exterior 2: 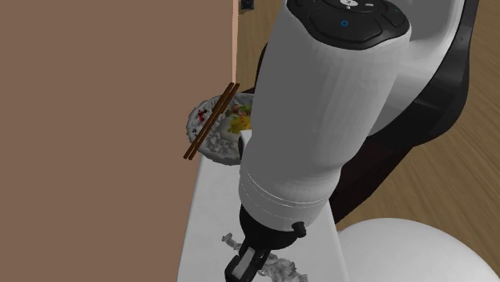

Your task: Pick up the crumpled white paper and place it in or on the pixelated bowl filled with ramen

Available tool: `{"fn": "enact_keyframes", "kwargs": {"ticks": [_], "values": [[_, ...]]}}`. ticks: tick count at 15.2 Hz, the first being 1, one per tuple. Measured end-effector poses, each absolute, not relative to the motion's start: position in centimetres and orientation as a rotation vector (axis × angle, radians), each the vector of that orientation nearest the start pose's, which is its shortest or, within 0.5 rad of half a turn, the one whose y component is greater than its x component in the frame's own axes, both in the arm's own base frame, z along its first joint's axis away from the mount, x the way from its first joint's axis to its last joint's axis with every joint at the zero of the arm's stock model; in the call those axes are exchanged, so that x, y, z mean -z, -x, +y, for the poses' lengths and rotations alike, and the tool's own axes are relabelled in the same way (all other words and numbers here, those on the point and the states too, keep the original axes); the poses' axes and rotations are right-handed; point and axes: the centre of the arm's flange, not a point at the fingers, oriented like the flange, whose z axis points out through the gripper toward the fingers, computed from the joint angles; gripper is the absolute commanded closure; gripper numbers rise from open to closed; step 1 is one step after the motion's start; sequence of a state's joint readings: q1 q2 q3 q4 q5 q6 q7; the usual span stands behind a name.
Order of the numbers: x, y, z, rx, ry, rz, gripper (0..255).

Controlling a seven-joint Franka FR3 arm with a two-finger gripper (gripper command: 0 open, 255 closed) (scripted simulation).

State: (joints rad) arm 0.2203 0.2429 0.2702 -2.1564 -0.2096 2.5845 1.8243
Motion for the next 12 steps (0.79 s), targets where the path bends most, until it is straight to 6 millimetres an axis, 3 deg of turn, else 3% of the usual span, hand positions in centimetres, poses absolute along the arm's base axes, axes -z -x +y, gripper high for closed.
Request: {"fn": "enact_keyframes", "kwargs": {"ticks": [9,12], "values": [[-30.9,-51.3,27.6,0.207,2.476,1.657,255],[-32.0,-51.3,27.5,0.207,2.475,1.658,255]]}}
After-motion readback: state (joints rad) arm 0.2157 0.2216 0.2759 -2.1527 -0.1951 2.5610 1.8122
